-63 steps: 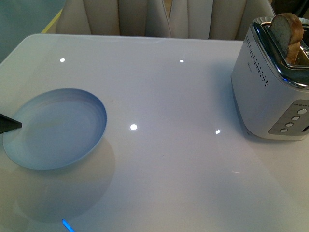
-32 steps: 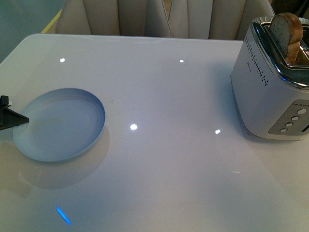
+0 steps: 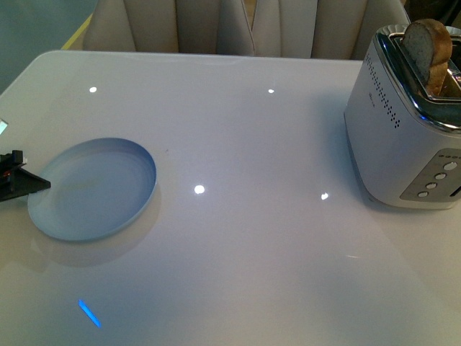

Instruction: Left arm holds plate, right arm toasts bread

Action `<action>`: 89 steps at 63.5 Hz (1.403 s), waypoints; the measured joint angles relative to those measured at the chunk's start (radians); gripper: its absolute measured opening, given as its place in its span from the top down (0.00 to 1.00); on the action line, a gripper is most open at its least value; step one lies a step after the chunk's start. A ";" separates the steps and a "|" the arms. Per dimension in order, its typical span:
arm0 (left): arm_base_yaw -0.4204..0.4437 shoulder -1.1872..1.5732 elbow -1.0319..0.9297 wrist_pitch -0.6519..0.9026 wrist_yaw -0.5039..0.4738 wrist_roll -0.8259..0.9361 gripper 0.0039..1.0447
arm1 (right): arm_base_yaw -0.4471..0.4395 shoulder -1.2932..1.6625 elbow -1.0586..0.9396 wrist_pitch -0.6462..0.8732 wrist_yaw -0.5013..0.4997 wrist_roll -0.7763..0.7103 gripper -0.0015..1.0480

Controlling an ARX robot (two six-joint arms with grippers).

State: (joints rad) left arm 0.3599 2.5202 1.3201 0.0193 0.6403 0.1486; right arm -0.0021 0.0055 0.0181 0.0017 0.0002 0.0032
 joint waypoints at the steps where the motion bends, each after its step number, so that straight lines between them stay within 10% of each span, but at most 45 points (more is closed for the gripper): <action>1: 0.000 0.002 0.003 0.000 0.000 0.000 0.97 | 0.000 0.000 0.000 0.000 0.000 0.000 0.08; 7: 0.000 0.006 0.012 -0.005 -0.001 0.001 0.93 | 0.000 0.000 0.000 0.000 0.000 0.000 0.08; 35: 0.039 -0.169 -0.150 0.068 0.017 0.025 0.05 | 0.000 0.000 0.000 0.000 0.000 0.000 0.08; 58: 0.002 -0.784 -0.517 0.342 -0.023 -0.108 0.07 | 0.000 0.000 0.000 0.000 0.000 0.000 0.08; 89: -0.138 -1.453 -0.846 0.438 -0.364 -0.238 0.16 | 0.000 0.000 0.000 0.000 0.000 0.000 0.08</action>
State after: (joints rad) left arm 0.2214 1.0672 0.4740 0.4568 0.2768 -0.0895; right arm -0.0017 0.0055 0.0181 0.0017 0.0002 0.0032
